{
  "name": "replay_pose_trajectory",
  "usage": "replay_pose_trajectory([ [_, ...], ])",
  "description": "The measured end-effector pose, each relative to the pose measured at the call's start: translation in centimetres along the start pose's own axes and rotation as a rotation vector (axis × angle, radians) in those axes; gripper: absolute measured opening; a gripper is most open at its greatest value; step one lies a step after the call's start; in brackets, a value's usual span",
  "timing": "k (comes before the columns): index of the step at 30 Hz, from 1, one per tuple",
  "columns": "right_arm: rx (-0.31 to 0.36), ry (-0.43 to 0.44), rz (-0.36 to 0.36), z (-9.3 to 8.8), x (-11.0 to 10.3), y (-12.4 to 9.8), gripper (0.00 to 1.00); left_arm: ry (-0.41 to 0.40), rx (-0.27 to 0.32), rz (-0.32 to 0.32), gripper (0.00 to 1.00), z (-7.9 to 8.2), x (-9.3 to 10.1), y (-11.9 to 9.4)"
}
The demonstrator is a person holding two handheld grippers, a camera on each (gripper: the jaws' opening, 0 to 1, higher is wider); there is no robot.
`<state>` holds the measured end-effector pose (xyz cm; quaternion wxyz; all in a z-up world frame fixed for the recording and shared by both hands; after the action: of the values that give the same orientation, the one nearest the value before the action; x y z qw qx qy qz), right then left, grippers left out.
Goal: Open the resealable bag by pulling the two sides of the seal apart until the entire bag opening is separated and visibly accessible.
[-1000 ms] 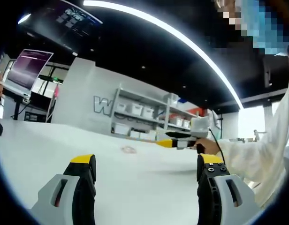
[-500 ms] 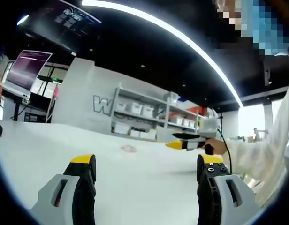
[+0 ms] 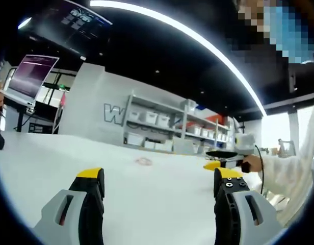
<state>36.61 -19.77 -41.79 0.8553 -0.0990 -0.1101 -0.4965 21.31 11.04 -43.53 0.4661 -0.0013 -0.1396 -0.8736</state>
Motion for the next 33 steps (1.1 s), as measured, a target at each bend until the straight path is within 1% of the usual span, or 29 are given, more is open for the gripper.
replay_pose_trajectory([
  [4,-0.020,0.023,-0.009,-0.7,0.2,-1.3,0.92,0.000,-0.003,0.000,0.88,0.0,-0.1,0.1],
  [8,-0.031,0.028,-0.022,-1.2,0.5,-2.4,0.92,-0.002,-0.010,-0.005,0.89,-0.1,0.0,0.3],
  [13,-0.041,0.049,-0.057,-1.5,1.3,-4.4,0.92,0.001,-0.020,-0.013,0.89,0.0,-0.2,0.7],
  [18,-0.074,0.076,-0.078,-2.1,1.5,-6.4,0.90,0.000,-0.047,-0.023,0.89,-0.3,-0.3,1.3],
  [23,-0.099,0.079,-0.101,-2.5,1.7,-8.1,0.90,0.009,-0.067,-0.024,0.89,-0.3,-0.6,1.7],
  [26,-0.098,0.095,-0.125,-2.6,1.8,-9.2,0.89,0.013,-0.088,-0.025,0.89,-0.3,-0.8,2.0],
  [29,-0.092,0.128,-0.140,-2.5,1.6,-10.0,0.88,0.022,-0.091,-0.023,0.89,-0.1,-0.8,2.1],
  [33,-0.076,0.135,-0.159,-2.2,1.2,-11.0,0.88,0.043,-0.095,-0.017,0.89,0.1,-0.9,2.2],
])
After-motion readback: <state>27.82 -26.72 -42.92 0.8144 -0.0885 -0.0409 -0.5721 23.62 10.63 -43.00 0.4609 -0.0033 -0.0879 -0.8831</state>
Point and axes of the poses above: the point that each gripper's makers call its tool centre point, and the gripper's own axes: y roughly forward along the fingers, x roughly to its right, z roughly out of its top, the point moved 6 cm from there along -y, roughly backward along the fingers, and after that the axes turned 12 degrees about -z, right-handed, at the moved point
